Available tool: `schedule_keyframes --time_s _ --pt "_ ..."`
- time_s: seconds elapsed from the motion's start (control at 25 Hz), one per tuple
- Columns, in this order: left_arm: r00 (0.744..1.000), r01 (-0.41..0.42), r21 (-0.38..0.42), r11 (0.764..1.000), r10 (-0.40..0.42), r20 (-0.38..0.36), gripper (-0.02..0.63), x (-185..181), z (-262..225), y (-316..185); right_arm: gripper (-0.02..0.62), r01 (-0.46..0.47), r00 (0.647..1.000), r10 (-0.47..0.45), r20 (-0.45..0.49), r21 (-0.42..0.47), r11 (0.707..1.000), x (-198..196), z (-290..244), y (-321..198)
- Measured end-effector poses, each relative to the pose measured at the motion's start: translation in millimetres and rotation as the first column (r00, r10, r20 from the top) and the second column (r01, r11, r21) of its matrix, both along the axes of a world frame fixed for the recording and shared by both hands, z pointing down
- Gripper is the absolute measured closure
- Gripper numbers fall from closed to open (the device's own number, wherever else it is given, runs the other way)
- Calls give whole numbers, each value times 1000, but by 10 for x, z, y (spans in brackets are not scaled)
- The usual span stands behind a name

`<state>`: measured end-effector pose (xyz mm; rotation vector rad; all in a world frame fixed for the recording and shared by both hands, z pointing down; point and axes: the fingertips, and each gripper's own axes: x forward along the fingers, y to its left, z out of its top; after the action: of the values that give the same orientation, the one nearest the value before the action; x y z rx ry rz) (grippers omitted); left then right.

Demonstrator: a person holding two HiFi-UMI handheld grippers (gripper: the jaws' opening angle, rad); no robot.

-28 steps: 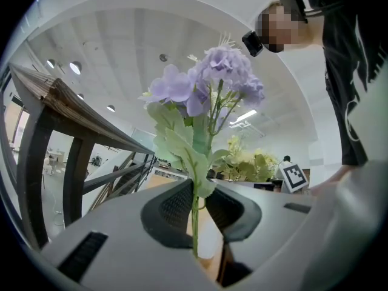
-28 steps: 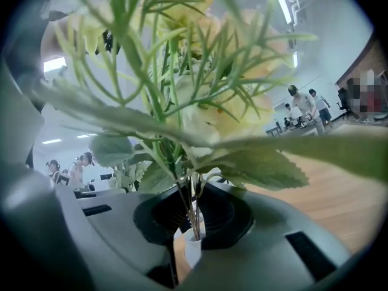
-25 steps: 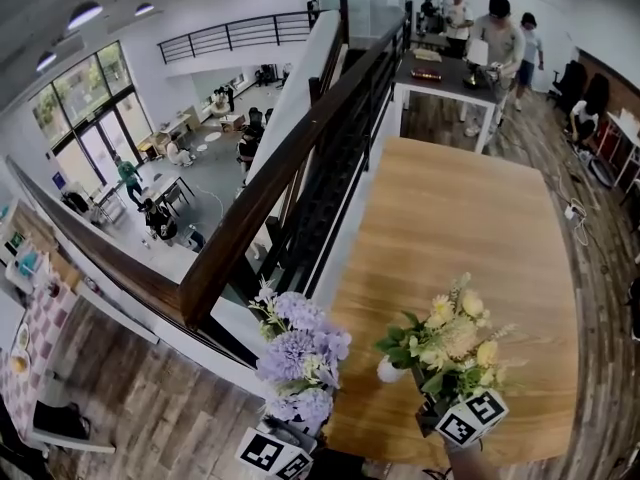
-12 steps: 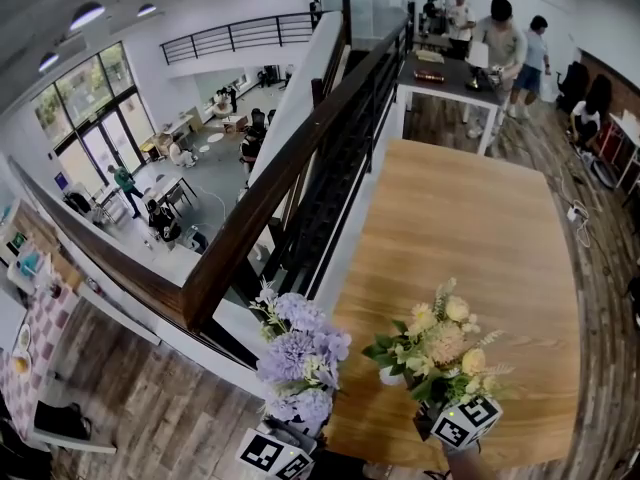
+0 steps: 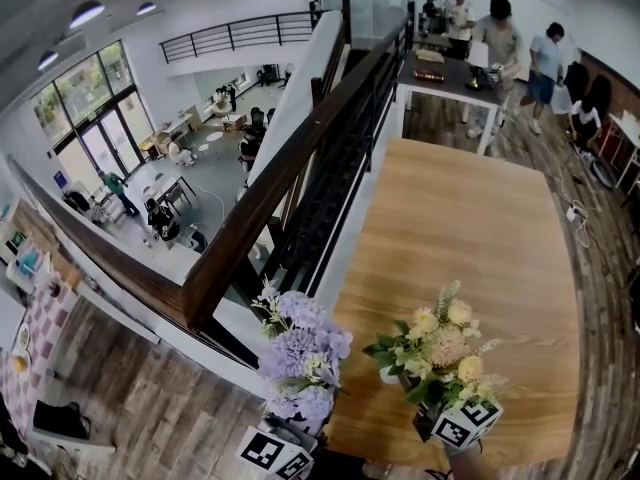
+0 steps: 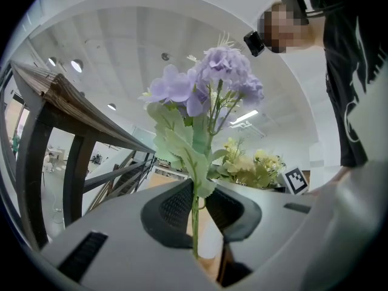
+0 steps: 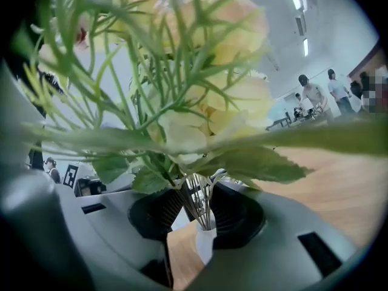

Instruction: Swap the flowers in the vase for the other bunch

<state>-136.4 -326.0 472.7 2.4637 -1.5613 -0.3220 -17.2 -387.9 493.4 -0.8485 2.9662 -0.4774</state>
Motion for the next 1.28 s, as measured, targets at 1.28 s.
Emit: schedule_keyframes --time_s 1.28 --pt "1000 -23 0 1000 23 -7 546 -16 61 78 403 -42 997 39 -67 -46 998 47 166 209"
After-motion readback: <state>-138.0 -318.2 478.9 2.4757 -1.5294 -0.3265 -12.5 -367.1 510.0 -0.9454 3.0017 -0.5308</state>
